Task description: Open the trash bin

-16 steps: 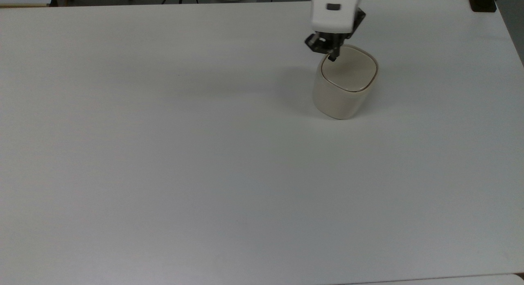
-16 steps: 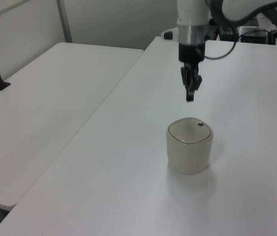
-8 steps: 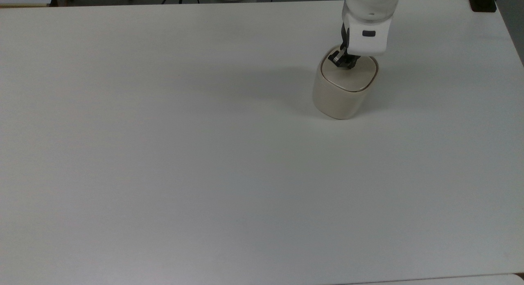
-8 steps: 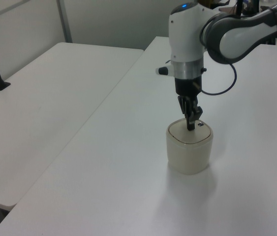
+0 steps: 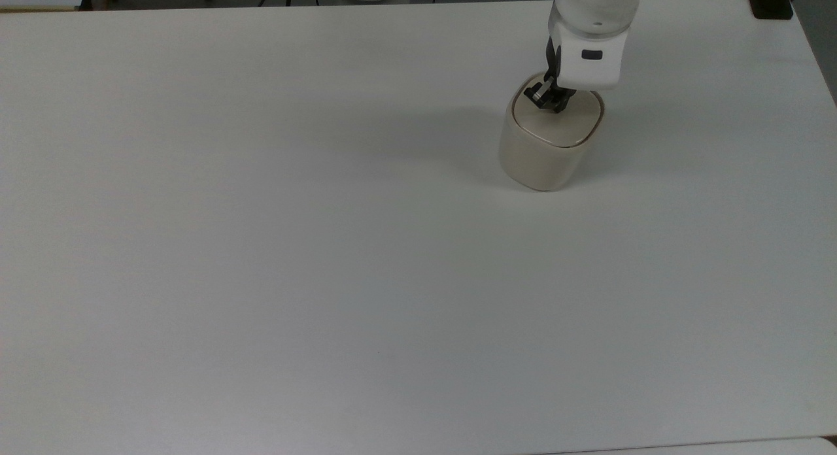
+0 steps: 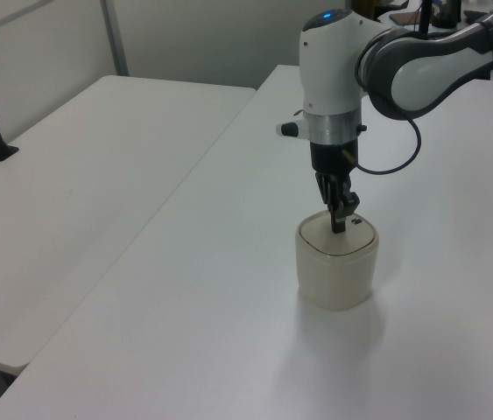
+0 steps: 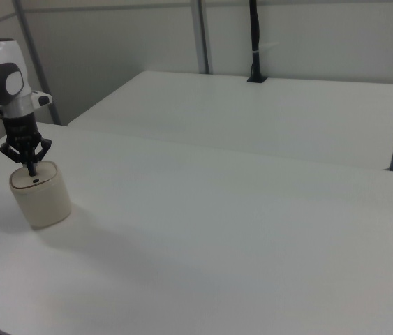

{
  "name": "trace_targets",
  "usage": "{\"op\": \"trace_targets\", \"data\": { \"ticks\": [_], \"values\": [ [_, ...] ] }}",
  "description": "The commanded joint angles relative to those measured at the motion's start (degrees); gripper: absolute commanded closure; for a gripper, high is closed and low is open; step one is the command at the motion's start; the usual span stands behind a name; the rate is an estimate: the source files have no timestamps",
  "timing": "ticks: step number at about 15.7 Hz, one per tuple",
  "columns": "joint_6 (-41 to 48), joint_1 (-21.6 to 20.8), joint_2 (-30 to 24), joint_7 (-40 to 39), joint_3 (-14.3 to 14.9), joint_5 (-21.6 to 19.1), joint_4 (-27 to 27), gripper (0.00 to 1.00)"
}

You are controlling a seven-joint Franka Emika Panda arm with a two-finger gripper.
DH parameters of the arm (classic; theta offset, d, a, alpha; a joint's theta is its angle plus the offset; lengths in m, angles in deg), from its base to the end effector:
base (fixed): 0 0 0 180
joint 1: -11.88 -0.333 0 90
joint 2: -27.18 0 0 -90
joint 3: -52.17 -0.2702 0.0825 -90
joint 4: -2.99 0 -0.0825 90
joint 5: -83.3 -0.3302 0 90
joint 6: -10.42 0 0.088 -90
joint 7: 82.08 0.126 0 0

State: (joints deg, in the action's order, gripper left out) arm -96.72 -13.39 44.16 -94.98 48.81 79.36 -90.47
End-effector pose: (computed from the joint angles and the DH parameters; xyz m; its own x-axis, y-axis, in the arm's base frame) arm 0.5043 0.2797 0.3991 0.7627 0.6456 -0.0384 0.6406 -0.7623 -0.0924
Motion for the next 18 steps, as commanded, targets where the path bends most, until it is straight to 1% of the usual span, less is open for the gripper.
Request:
{"op": "trace_targets", "data": {
  "ticks": [1, 4, 5, 6, 7, 8, 9, 10, 12, 14, 16, 18],
  "values": [
    [2.6, 1.3, -6.9, 5.1, 1.1, 0.3, -1.8, 1.00],
    [7.2, 8.3, -12.0, 5.7, 1.2, 0.5, -2.0, 1.00],
    [8.8, 11.0, -13.4, 5.7, 1.2, 0.9, -2.0, 0.96],
    [10.5, 13.6, -14.5, 5.8, 1.2, 1.0, -2.0, 0.75],
    [12.8, 15.8, -15.6, 5.8, 1.4, 1.3, -1.9, 0.44],
    [14.8, 17.9, -16.4, 5.9, 1.7, 2.3, -1.9, 0.11],
    [16.3, 19.4, -17.1, 6.5, 2.0, 3.8, -1.8, 0.00],
    [17.0, 20.4, -17.4, 8.1, 2.0, 5.3, -1.7, 0.00],
    [16.5, 21.9, -17.5, 14.6, 2.0, 8.1, -1.7, 0.00],
    [16.2, 23.6, -17.3, 19.7, 2.0, 8.7, -1.6, 0.00],
    [15.6, 23.8, -17.2, 19.9, 2.0, 8.6, -1.6, 0.00],
    [14.2, 23.9, -17.4, 20.5, 3.4, 7.9, -1.6, 0.00]
  ]
}}
